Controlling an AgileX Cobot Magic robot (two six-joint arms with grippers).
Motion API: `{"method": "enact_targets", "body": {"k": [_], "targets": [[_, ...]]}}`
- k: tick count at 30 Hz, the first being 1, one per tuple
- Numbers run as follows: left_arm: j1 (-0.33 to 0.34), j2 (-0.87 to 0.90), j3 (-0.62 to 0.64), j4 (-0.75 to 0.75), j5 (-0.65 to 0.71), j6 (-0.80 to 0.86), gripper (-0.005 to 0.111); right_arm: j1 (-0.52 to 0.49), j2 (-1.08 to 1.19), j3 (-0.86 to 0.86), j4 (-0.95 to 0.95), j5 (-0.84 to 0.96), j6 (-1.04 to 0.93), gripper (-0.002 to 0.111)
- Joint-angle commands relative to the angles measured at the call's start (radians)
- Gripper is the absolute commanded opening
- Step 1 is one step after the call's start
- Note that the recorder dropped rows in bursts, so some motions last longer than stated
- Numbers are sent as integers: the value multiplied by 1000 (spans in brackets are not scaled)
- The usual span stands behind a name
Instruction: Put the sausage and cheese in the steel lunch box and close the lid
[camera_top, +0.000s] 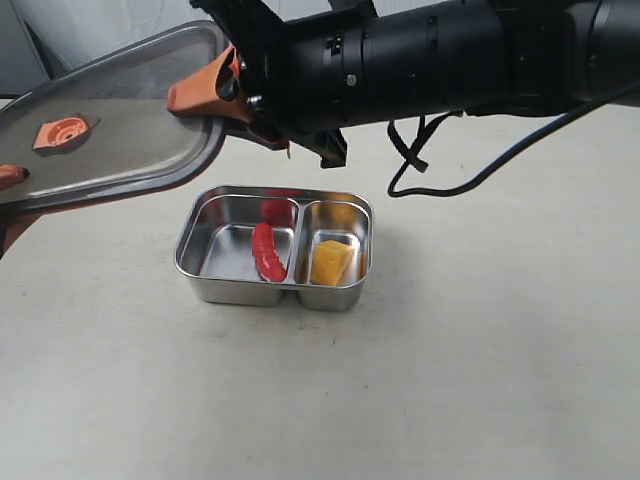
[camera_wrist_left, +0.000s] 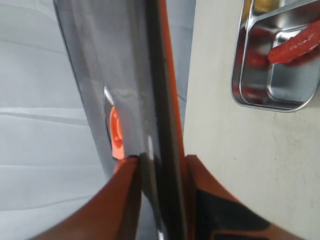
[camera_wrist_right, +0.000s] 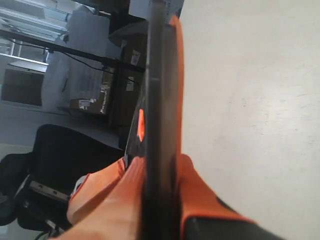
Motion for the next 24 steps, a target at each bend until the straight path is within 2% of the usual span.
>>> {"method": "enact_targets", "body": {"k": [1,4,6,7,10,11,16,20,22,24], "targets": [[-5,21,-7,30,-11,0,0,16,-3,-2,-159,5,-23,-1],[-5,35,-7,40,-11,0,0,16,-3,-2,-171,-12,-21,11],[-5,42,-7,42,-11,0,0,16,-3,-2,-193,-12,-16,26],[-5,44,-7,44,-11,0,0,16,-3,-2,-207,-12,-11,38],[-5,44,-7,46,-11,0,0,8,-3,-2,-242,-12,-10,63],[-5,44,-7,46,-11,0,0,-1,-3,-2,-250,3,-4,67],[-5,44,-7,46,5,0,0,-80,-3,-2,-319,80,73,69],[-5,44,-7,46,24,0,0,-157,-3,-2,-290,167,93,68],[-5,44,-7,46,26,0,0,-175,0,-2,-255,216,93,61],[-5,44,-7,46,26,0,0,-177,13,-2,-240,273,93,49]]}}
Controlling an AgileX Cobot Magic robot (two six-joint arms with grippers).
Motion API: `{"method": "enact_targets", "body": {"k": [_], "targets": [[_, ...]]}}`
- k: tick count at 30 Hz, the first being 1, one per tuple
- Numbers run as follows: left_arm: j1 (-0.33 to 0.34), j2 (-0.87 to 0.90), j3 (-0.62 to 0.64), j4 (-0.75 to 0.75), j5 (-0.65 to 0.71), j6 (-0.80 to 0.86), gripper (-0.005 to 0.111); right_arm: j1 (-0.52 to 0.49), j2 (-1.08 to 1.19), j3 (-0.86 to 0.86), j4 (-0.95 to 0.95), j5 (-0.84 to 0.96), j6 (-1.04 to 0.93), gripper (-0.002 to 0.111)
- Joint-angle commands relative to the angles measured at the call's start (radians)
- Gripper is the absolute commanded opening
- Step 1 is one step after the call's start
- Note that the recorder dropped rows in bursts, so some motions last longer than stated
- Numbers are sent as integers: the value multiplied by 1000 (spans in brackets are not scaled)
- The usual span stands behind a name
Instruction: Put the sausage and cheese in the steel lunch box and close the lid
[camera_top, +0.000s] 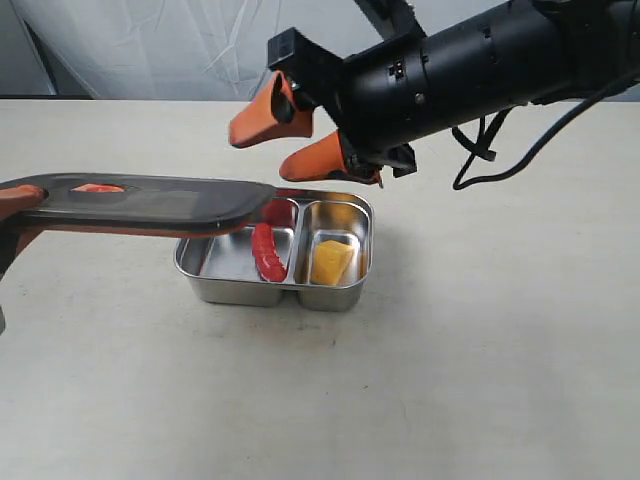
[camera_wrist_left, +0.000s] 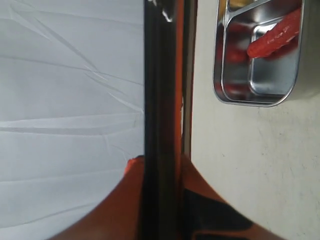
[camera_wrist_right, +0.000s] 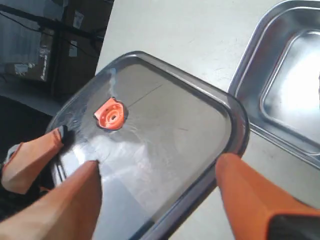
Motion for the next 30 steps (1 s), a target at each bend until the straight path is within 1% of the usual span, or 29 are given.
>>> {"method": "enact_targets", "body": {"k": [1,2,4,5,7,9,10,12,15,22,24,27,28,30], "targets": [[-5,1,-2,-5,-2,-3,0,-23,24,-2,39,125,1,43],[-5,-4,-2,-5,-6,-3,0,-23,43,-2,2,139,1,33],[-5,-31,-2,-2,-14,-3,0,-27,61,-2,-61,141,1,25],[-5,-42,-2,-2,-16,-3,0,-36,62,-2,-71,141,1,24],[-5,-63,-2,11,-16,-3,0,-83,60,-2,-62,144,7,24],[-5,-69,-2,24,-20,-4,0,-133,60,-2,-60,197,88,24],[-5,-69,-2,31,-20,-4,0,-139,60,-2,-52,226,103,24],[-5,-69,-2,31,-20,-4,0,-134,60,-2,-4,291,111,24],[-5,-69,-2,31,-5,-4,0,-104,62,-2,77,297,102,24],[-5,-69,-2,33,9,-4,0,-67,62,-2,21,281,107,25],[-5,-69,-2,35,9,-4,0,-67,62,-2,16,288,110,29],[-5,-76,-2,35,7,-4,0,-67,62,-2,-8,290,137,44],[-5,-83,-2,35,7,-4,0,-67,62,-2,-10,290,144,52],[-5,-95,-2,35,11,-4,0,-67,67,-2,-5,296,144,60]]}}
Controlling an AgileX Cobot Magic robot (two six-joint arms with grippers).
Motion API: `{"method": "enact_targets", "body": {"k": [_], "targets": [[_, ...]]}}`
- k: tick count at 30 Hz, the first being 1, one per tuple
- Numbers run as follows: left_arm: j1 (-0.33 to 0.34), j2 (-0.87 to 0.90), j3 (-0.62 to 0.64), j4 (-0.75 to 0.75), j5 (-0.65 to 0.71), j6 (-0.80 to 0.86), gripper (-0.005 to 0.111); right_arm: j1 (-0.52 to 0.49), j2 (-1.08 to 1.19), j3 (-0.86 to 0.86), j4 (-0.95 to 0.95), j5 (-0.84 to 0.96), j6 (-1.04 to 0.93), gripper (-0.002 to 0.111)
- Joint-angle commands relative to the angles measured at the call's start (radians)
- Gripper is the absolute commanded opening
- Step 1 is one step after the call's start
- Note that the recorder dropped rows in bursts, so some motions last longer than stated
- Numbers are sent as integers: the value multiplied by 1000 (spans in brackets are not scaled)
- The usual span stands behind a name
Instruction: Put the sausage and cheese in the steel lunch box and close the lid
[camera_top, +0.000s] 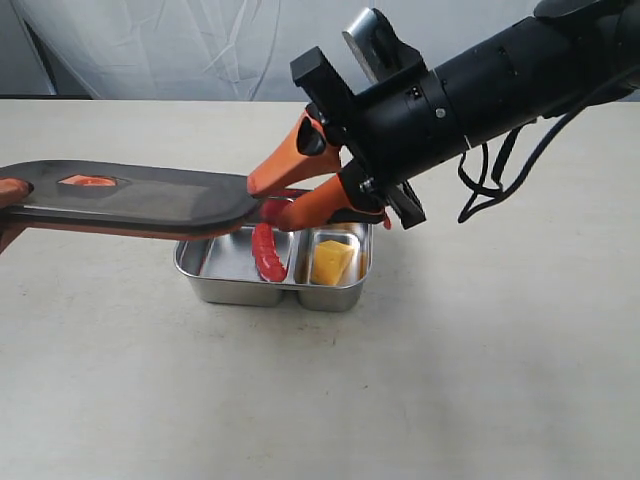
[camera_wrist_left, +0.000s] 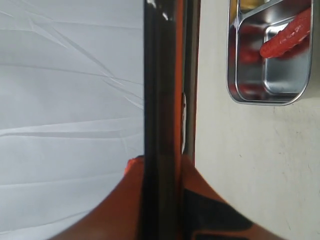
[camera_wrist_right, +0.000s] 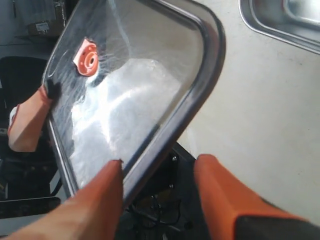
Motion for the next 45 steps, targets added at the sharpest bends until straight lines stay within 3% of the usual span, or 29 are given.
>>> {"method": "enact_targets", "body": {"k": [1,7,16,27,33,41,42,45], "targets": [[-5,-35,-2,-1,1,-11,0,1,2,-2,-5,12,11,64],[-5,-46,-1,-11,76,-11,0,28,4,-2,98,-35,11,59],[-5,-60,-1,-23,83,-11,0,122,8,-2,115,-82,2,58],[-5,-93,18,27,59,-11,0,31,7,-2,66,58,1,58],[-5,-93,18,40,22,-15,0,33,7,-2,64,87,1,58],[-5,-119,18,-3,90,-14,0,140,7,-2,99,-166,0,57],[-5,-128,18,-14,112,-14,0,140,7,-2,96,-185,0,52],[-5,-141,18,-28,137,-14,0,140,7,-2,93,-198,0,20]]}}
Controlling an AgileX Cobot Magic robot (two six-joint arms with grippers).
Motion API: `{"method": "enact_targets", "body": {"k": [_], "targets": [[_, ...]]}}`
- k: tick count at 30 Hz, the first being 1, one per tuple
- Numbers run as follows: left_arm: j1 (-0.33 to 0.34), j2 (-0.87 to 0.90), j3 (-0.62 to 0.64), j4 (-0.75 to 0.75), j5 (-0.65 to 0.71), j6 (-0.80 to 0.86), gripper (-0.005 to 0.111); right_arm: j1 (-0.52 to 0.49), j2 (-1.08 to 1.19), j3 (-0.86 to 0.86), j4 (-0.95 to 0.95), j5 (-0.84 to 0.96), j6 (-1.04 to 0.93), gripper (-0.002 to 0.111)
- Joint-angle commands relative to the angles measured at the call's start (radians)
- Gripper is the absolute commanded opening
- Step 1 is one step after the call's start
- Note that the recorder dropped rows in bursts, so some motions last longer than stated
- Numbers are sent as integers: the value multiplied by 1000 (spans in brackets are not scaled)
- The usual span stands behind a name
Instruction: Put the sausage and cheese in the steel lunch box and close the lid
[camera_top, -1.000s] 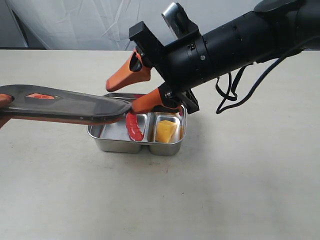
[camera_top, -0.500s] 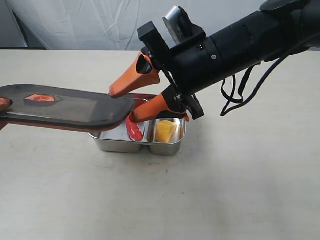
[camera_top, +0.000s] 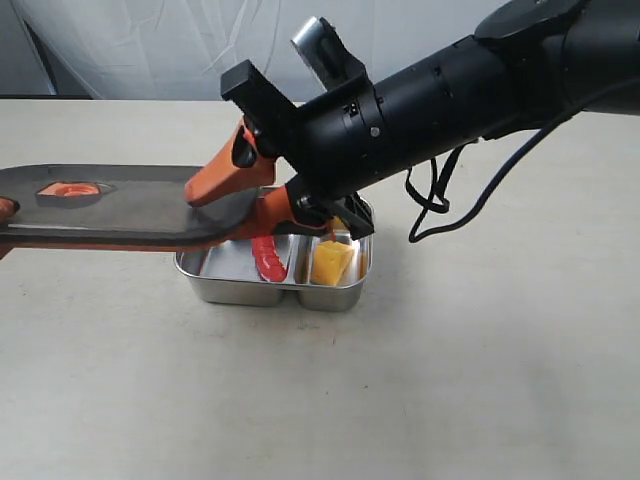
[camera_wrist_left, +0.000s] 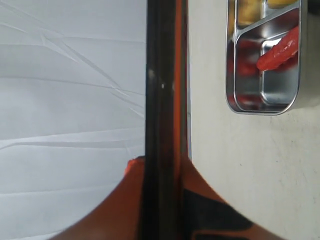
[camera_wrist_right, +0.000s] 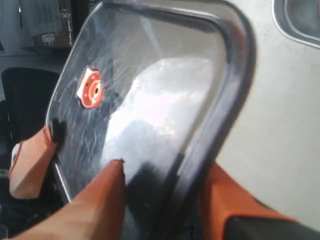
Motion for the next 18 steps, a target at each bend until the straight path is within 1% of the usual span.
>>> {"method": "enact_targets", "body": {"k": [1,2,3,8,11,12,14,16,17,18], "targets": [[-5,-18,2,-30,39,-13,0,1,-5,-2,18,-22,-14,9],[-5,-18,2,-32,41,-13,0,1,-5,-2,18,-10,-20,-1],[-5,-18,2,-42,45,-13,0,1,-5,-2,18,1,-32,0],[-5,-18,2,-72,79,-13,0,1,-5,-2,16,54,-143,0],[-5,-18,2,-135,82,-13,3,1,-5,-2,16,40,-154,0],[-5,-18,2,-159,82,-13,6,1,-5,-2,14,27,-164,0],[-5,-18,2,-196,93,-21,16,1,-5,-2,14,6,-168,-1],[-5,-18,2,-196,106,-62,30,1,-5,-2,14,-13,-168,-1],[-5,-18,2,-196,109,-103,40,1,-5,-2,16,-28,-168,-1],[-5,-18,2,-196,109,-127,47,1,-5,-2,16,-38,-171,-1]]}}
